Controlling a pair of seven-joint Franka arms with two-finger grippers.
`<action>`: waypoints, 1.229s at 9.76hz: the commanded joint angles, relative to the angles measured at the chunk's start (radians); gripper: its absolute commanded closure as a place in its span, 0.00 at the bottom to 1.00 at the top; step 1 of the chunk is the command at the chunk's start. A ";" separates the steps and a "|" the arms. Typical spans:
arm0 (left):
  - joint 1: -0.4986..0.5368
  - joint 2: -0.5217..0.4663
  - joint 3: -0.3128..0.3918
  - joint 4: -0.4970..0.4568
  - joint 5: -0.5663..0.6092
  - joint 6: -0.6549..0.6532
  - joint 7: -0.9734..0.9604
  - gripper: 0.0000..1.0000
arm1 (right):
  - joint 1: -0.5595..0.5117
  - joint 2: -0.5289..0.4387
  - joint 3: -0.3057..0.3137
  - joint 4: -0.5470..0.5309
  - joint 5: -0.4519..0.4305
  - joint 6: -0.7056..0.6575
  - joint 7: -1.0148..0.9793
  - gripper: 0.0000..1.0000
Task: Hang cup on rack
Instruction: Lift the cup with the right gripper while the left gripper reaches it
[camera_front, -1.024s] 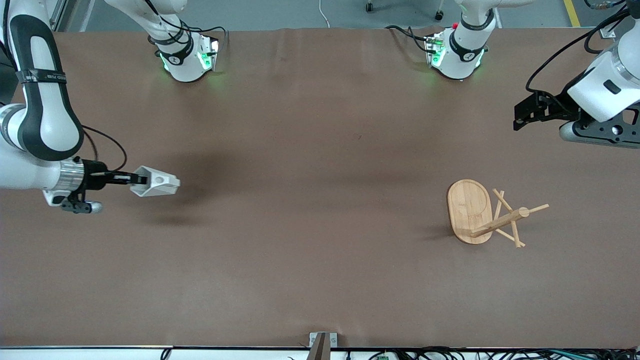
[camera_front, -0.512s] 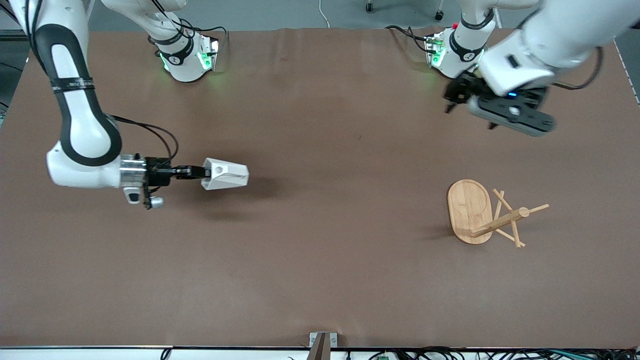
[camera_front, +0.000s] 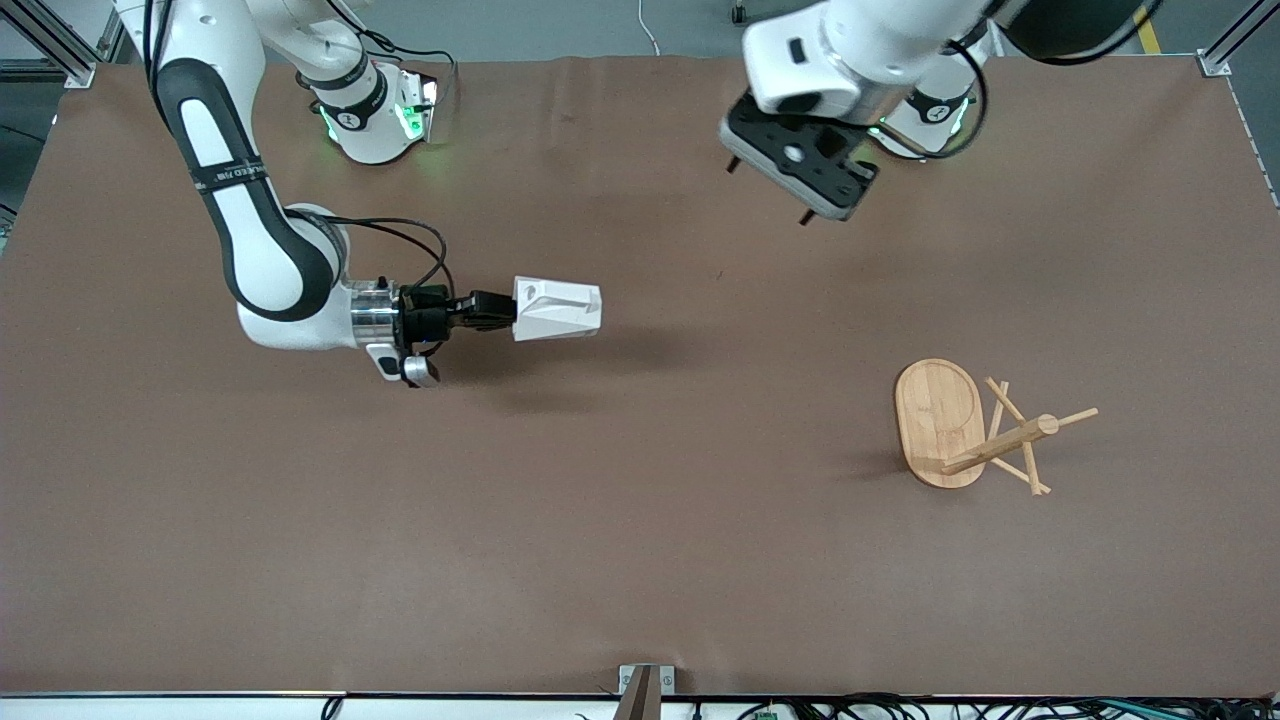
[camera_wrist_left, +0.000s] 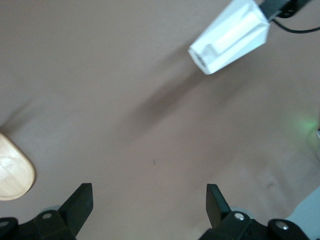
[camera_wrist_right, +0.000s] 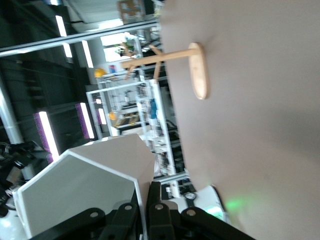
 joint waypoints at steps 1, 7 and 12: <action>-0.108 0.026 0.011 -0.001 0.003 0.052 0.040 0.00 | 0.060 -0.013 -0.007 -0.037 0.149 -0.029 -0.086 1.00; -0.184 0.167 0.009 0.000 0.105 0.211 0.464 0.00 | 0.152 0.047 -0.008 -0.055 0.314 -0.141 -0.209 1.00; -0.212 0.220 0.009 0.000 0.165 0.214 0.488 0.01 | 0.155 0.047 -0.007 -0.060 0.317 -0.155 -0.223 1.00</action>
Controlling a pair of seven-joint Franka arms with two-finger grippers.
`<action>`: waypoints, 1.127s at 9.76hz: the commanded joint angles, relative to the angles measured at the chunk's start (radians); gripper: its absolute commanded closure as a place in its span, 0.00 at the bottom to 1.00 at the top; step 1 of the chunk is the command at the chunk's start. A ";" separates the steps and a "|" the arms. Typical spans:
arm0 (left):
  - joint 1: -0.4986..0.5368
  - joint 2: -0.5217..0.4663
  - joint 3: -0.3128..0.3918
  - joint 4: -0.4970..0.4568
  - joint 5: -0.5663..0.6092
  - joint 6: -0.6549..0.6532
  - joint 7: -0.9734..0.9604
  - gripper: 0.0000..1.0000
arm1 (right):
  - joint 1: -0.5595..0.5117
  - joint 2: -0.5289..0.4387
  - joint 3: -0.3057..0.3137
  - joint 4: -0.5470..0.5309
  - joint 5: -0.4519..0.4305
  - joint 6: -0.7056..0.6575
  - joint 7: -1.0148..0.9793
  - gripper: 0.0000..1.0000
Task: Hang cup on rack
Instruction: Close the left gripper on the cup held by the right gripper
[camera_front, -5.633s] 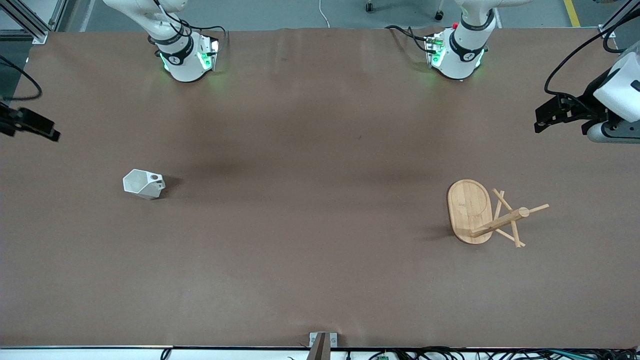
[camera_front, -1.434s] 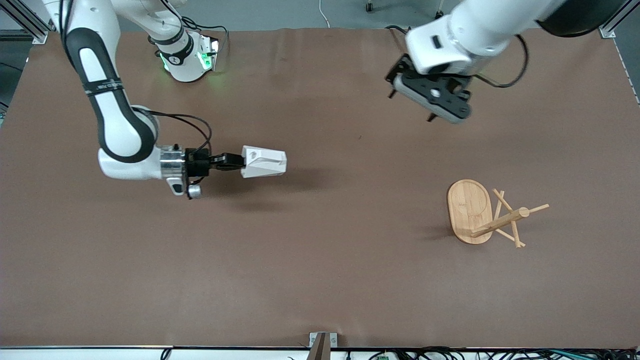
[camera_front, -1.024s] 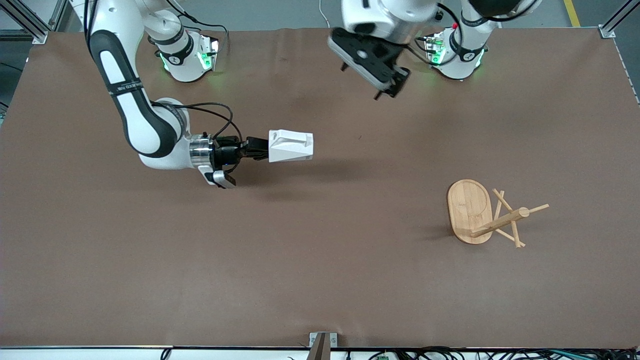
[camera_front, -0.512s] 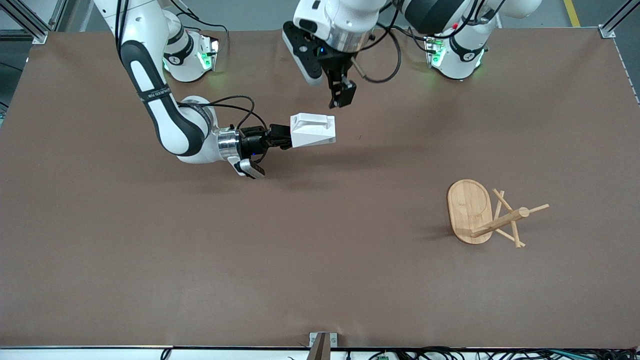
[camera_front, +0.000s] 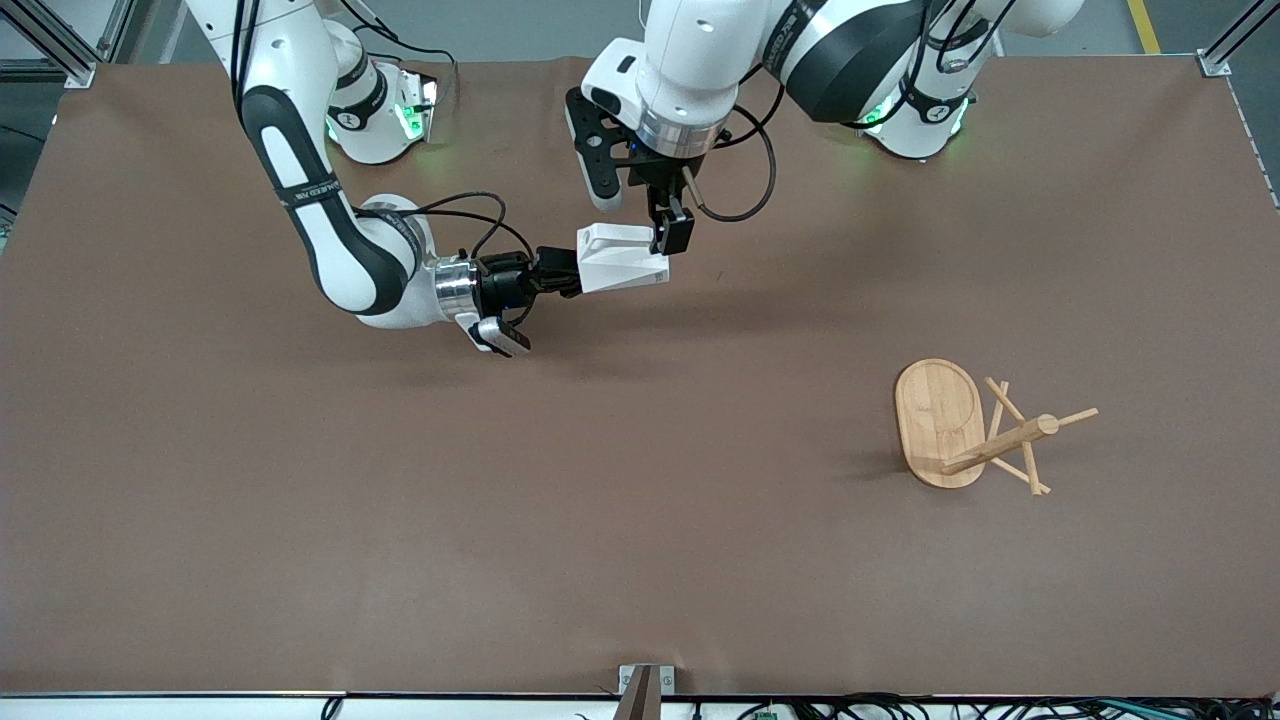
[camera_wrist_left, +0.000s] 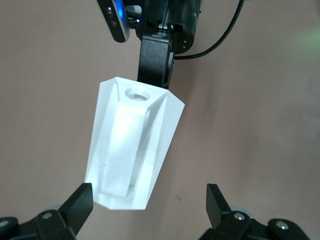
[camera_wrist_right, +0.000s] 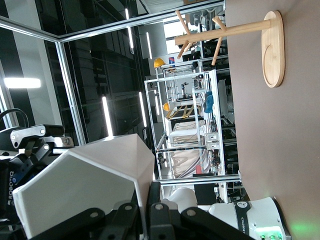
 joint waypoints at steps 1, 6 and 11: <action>-0.020 0.046 0.001 0.002 0.050 0.009 0.028 0.02 | 0.003 -0.019 0.000 -0.030 0.037 -0.015 -0.027 1.00; -0.040 0.075 0.004 0.034 0.116 0.009 0.031 0.02 | 0.004 -0.020 0.000 -0.032 0.049 -0.016 -0.029 1.00; -0.061 0.096 0.008 0.045 0.162 0.007 0.004 0.00 | 0.012 -0.020 0.000 -0.030 0.060 -0.016 -0.035 1.00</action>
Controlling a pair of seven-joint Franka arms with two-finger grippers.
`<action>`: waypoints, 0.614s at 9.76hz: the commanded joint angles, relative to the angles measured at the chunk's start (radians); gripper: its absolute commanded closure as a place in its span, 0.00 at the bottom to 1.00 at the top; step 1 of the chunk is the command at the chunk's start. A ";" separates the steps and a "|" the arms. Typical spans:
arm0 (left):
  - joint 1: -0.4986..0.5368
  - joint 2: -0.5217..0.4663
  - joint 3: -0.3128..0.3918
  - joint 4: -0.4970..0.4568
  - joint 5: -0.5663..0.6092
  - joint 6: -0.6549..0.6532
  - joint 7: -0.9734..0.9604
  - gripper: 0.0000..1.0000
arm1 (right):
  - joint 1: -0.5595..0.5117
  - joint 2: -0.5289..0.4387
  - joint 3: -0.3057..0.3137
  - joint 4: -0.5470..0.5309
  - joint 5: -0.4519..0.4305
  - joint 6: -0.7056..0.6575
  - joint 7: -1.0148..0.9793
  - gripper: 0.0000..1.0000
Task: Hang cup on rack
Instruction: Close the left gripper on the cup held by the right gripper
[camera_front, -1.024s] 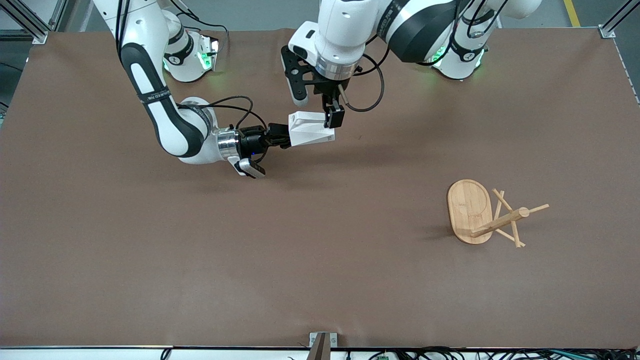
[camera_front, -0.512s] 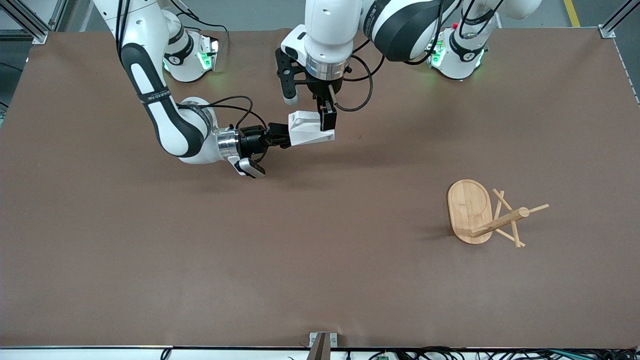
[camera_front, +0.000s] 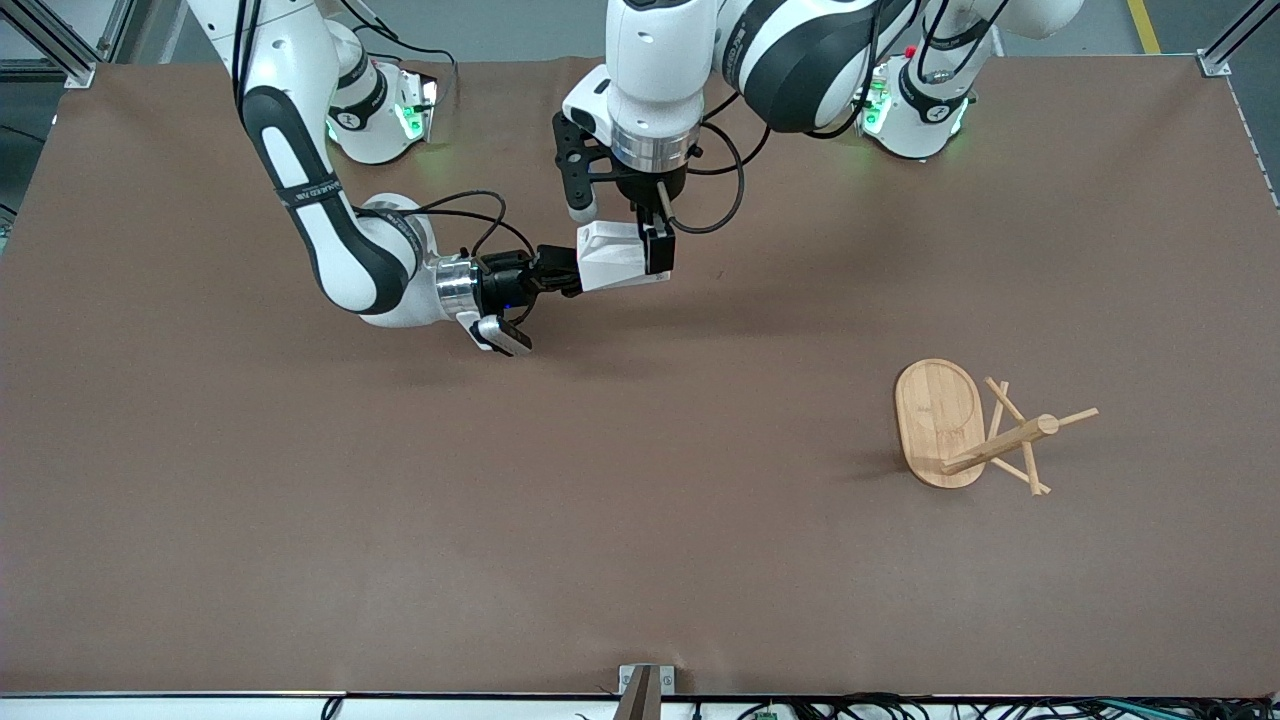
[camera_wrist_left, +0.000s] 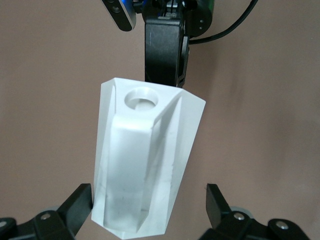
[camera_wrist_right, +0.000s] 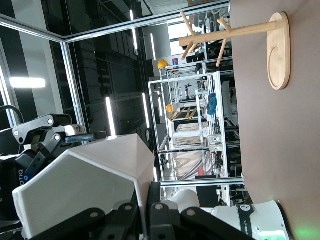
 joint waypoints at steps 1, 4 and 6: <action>-0.023 0.045 0.004 0.018 0.020 0.000 -0.013 0.01 | 0.009 -0.021 -0.001 -0.026 0.041 -0.009 -0.017 1.00; -0.022 0.049 0.004 0.016 0.023 -0.002 -0.013 0.09 | 0.009 -0.021 -0.001 -0.026 0.041 -0.009 -0.017 1.00; -0.022 0.074 0.010 0.019 0.022 -0.002 -0.013 0.00 | 0.009 -0.021 -0.001 -0.026 0.041 -0.009 -0.017 1.00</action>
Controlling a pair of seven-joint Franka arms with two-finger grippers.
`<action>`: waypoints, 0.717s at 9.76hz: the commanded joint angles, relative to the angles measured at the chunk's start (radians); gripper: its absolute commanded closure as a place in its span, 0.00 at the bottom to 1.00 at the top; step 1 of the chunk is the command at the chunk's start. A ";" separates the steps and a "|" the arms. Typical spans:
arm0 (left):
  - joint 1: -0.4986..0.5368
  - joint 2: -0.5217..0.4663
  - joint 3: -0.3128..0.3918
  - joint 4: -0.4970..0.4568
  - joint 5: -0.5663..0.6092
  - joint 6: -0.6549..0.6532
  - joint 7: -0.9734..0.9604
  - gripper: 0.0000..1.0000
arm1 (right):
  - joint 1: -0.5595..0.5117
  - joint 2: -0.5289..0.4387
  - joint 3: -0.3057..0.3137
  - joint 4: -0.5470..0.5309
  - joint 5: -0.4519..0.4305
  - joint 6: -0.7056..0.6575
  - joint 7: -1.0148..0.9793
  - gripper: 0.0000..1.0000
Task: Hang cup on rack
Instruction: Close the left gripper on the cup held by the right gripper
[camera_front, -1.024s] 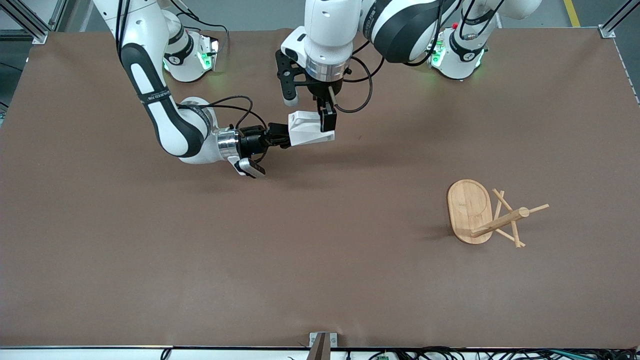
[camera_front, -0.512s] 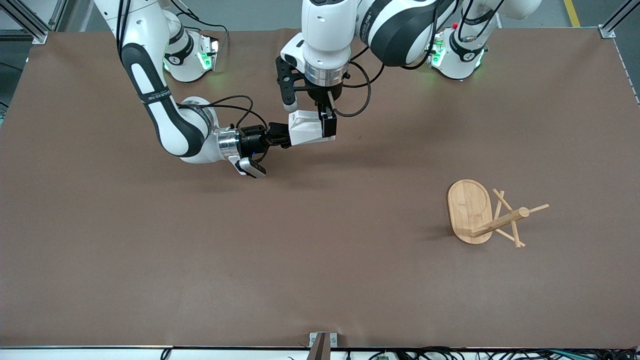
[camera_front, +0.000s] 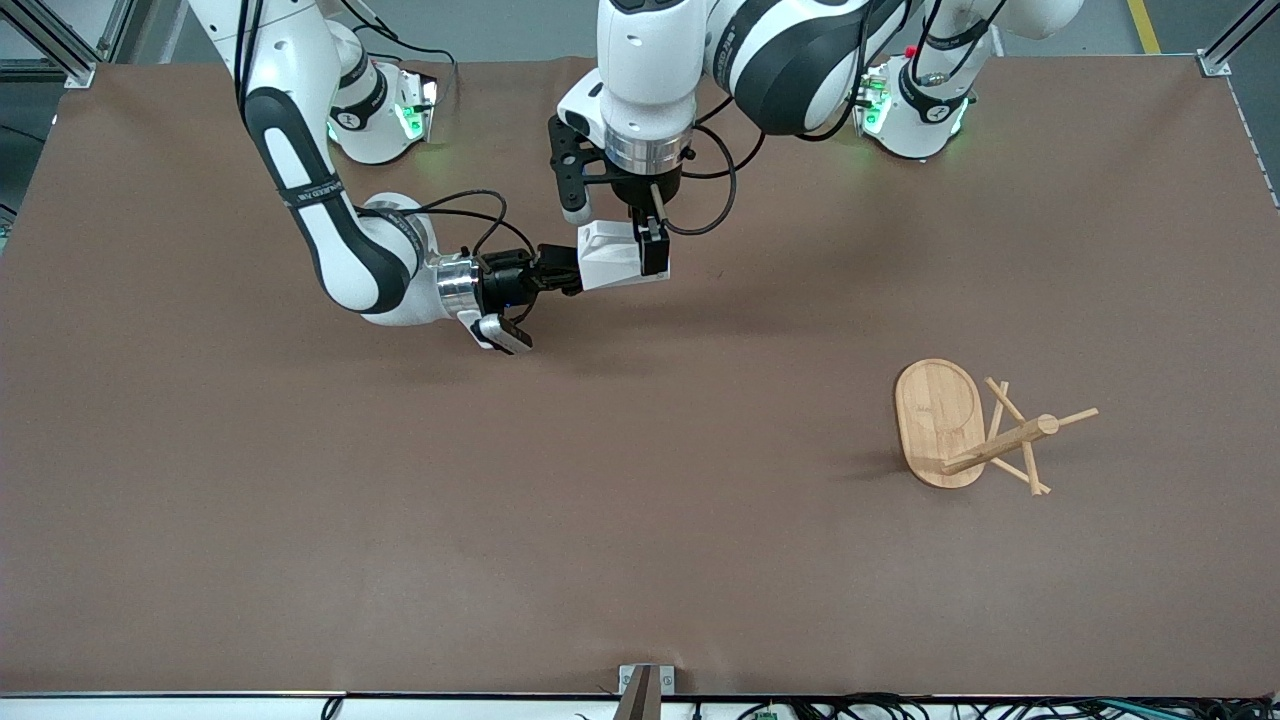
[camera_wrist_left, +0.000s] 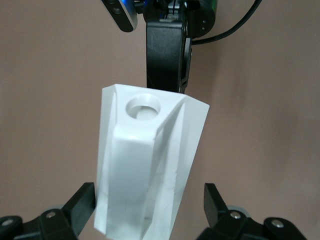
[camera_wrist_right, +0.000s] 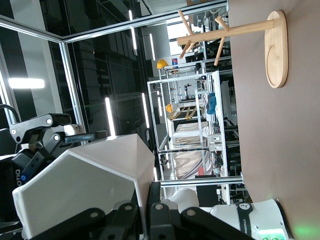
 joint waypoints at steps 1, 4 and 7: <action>-0.016 0.061 0.011 0.010 0.012 0.000 -0.013 0.00 | 0.008 -0.020 -0.001 -0.018 0.040 -0.006 -0.015 1.00; -0.014 0.062 0.011 0.010 0.011 -0.001 -0.013 0.30 | 0.008 -0.022 -0.001 -0.018 0.047 -0.006 -0.015 1.00; -0.007 0.049 0.011 0.012 0.004 -0.009 -0.013 0.94 | 0.008 -0.022 0.000 -0.018 0.047 -0.006 -0.015 0.99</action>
